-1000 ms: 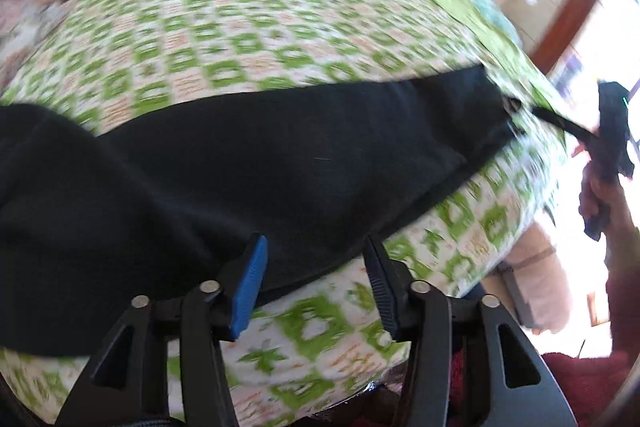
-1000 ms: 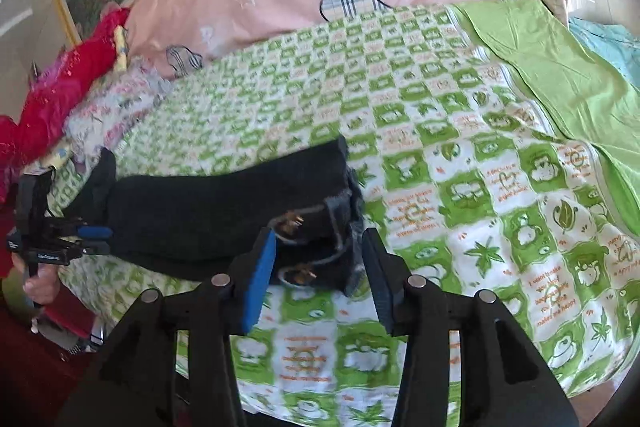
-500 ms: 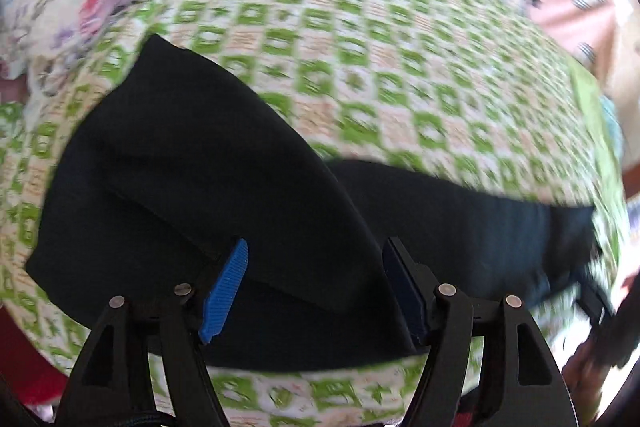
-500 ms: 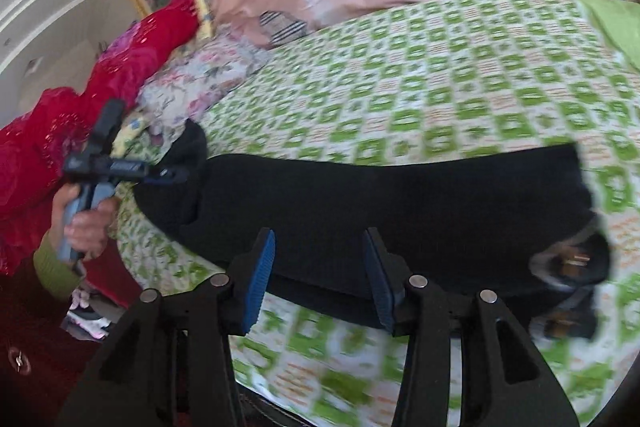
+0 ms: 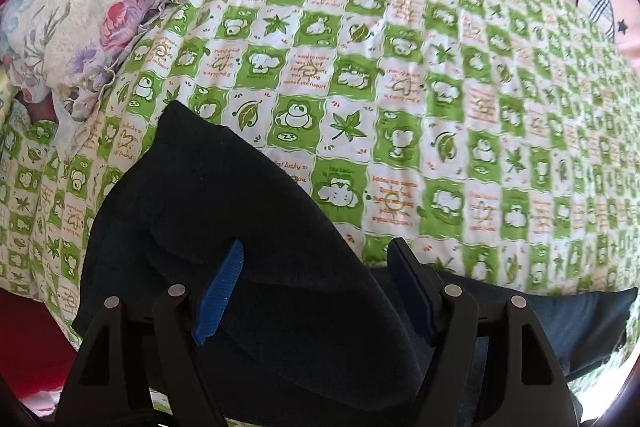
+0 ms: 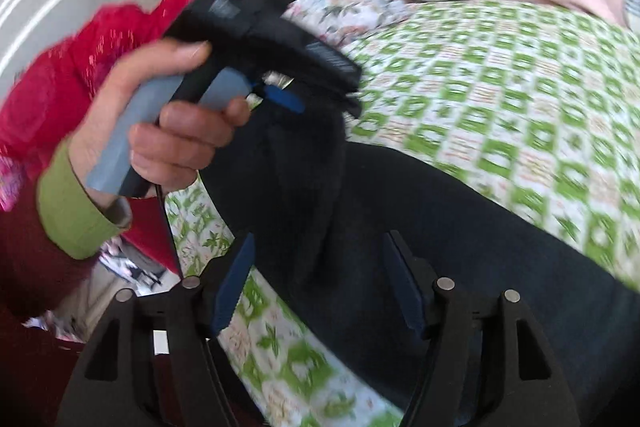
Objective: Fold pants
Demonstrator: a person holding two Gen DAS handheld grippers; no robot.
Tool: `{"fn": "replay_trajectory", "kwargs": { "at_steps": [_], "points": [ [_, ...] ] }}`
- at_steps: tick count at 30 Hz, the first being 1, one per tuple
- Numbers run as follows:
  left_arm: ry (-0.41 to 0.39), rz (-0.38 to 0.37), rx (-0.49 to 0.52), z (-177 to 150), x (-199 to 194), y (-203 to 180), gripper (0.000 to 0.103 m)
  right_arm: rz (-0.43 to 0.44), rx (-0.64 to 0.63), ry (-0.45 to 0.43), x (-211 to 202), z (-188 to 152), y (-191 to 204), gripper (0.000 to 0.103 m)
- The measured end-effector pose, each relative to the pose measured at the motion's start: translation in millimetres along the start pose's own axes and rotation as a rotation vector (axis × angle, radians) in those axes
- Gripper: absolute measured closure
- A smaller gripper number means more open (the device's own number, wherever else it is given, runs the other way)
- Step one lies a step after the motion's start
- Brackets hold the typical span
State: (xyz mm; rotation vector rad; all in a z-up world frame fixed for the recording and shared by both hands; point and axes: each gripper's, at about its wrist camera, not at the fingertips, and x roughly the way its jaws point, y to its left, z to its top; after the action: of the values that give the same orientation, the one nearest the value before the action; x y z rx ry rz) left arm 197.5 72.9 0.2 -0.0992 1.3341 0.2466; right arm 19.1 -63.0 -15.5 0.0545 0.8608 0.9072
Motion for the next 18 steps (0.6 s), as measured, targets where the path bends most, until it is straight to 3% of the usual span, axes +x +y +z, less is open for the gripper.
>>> {"fn": "replay_trajectory", "kwargs": {
  "at_steps": [2,4,5,6,7,8,10,18],
  "points": [
    [0.007,0.021,-0.002,0.7,6.3,1.3,0.031,-0.013,-0.002,0.039,17.9,1.6,0.6,0.036],
    [0.001,0.021,0.0,-0.8,8.5,4.2,0.047,-0.026,-0.006,0.062,29.4,1.2,0.4,0.037],
    [-0.002,0.013,0.0,-2.8,8.7,6.2,0.064,-0.032,-0.005,0.068,33.1,2.0,-0.7,0.041],
    [-0.002,0.004,0.001,-1.9,12.1,5.1,0.08,-0.03,0.001,0.078,36.8,1.5,-2.5,0.054],
    [-0.004,-0.009,-0.002,-5.4,12.3,7.9,0.084,-0.023,0.008,0.084,38.6,1.4,-3.7,0.068],
    [-0.014,-0.025,-0.008,-8.5,11.0,11.8,0.088,-0.02,0.01,0.085,38.5,1.1,-5.3,0.073],
    [-0.057,-0.064,-0.028,-17.7,2.6,21.8,0.092,-0.011,-0.006,0.084,37.5,2.3,-3.1,0.092],
    [-0.271,-0.281,-0.187,-79.4,-47.4,92.5,0.094,-0.002,-0.134,0.034,17.7,14.1,26.9,0.096]
  ]
}}
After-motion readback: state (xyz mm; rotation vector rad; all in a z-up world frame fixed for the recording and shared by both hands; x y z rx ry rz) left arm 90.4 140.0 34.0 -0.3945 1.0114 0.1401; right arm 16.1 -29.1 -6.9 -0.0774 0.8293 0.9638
